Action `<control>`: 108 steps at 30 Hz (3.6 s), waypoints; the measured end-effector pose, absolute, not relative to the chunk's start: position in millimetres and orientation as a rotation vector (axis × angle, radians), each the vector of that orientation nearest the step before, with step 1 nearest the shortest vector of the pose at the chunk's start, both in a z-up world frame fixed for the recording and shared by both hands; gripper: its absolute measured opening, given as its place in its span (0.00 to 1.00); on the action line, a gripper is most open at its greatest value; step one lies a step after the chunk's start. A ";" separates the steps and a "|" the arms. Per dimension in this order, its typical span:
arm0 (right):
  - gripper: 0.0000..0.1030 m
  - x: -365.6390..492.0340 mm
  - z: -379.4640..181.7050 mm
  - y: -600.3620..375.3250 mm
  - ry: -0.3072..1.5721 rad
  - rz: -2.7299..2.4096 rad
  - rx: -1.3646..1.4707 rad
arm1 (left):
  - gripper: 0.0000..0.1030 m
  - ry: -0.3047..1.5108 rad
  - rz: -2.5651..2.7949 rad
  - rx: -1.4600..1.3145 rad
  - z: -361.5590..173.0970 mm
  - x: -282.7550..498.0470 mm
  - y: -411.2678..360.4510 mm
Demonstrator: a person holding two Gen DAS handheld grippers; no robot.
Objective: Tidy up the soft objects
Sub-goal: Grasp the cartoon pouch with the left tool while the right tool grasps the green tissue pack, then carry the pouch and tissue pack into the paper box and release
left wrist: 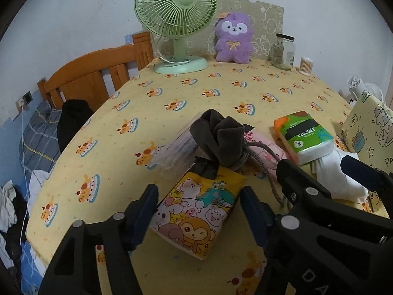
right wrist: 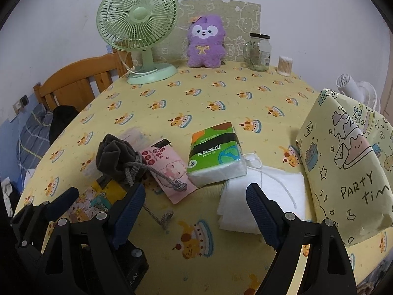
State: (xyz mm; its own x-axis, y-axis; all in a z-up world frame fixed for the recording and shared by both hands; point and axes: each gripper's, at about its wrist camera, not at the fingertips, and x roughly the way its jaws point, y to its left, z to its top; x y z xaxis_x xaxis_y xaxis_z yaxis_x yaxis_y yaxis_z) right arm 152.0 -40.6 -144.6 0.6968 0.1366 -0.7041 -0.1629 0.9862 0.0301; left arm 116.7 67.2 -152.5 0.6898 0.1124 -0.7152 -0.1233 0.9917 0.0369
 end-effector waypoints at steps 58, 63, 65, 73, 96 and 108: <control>0.44 167.8 -120.3 -55.8 0.765 0.169 0.036 | 0.46 0.732 0.106 -0.031 -118.9 124.9 52.9; 0.44 158.4 -108.0 -58.1 0.736 0.173 0.041 | 0.46 0.703 0.108 -0.027 -106.2 116.5 50.0; 0.44 153.9 -101.7 -58.2 0.724 0.176 0.042 | 0.46 0.694 0.110 -0.027 -101.4 113.6 49.8; 0.44 138.5 -76.6 -60.6 0.680 0.186 0.043 | 0.46 0.645 0.103 -0.029 -78.4 99.0 48.2; 0.44 103.5 -24.3 -96.0 0.578 0.159 0.054 | 0.46 0.551 0.053 -0.015 -32.5 71.9 14.7; 0.44 102.4 -17.6 -132.7 0.565 0.128 0.070 | 0.46 0.542 0.003 0.008 -26.7 73.9 -21.1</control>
State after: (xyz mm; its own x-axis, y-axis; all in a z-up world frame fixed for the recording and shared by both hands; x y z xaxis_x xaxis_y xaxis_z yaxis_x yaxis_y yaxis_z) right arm 102.4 -132.7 -17.6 0.8367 0.1403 -0.5293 -0.1021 0.9896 0.1010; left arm 73.9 -21.1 -26.7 0.8568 0.0046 -0.5156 -0.0003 1.0000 0.0085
